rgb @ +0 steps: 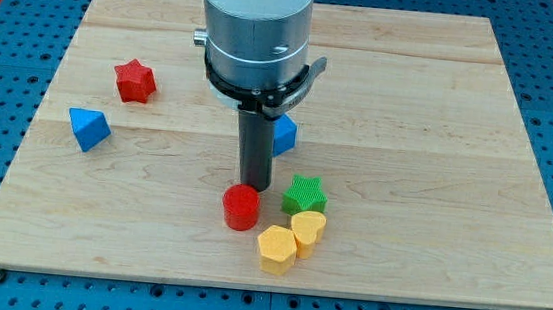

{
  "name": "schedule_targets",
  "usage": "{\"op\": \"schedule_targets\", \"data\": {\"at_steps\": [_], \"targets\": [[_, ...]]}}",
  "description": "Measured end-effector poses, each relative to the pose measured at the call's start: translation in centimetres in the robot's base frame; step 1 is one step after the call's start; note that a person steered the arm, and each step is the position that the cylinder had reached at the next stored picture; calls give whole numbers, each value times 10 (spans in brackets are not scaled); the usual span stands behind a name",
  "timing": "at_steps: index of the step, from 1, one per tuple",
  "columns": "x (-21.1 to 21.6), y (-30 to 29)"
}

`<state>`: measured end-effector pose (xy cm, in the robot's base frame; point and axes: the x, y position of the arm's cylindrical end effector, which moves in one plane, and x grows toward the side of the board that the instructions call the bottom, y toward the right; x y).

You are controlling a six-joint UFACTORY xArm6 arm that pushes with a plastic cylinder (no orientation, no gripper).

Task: Push blue cube into the red circle

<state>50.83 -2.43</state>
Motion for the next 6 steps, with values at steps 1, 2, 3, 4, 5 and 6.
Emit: {"op": "schedule_targets", "data": {"at_steps": [1, 2, 3, 4, 5, 6], "targets": [[-18, -7], [-28, 23], [-80, 79], [-123, 32], [-75, -14], [-31, -18]]}}
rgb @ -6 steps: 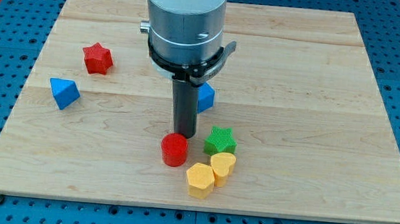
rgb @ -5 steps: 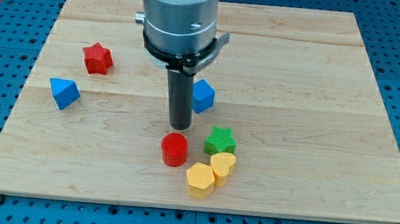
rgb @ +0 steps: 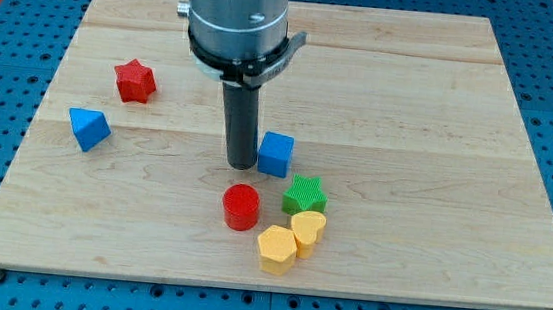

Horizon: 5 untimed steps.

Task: Push blue cube into the red circle

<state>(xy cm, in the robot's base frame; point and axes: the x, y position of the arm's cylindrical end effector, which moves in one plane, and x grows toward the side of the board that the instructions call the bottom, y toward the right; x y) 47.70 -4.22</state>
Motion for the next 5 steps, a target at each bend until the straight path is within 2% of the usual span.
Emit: {"op": "schedule_targets", "data": {"at_steps": [1, 2, 3, 4, 5], "targets": [[-47, -35], [-83, 10], [-46, 60], [-20, 48], [-105, 40]]}}
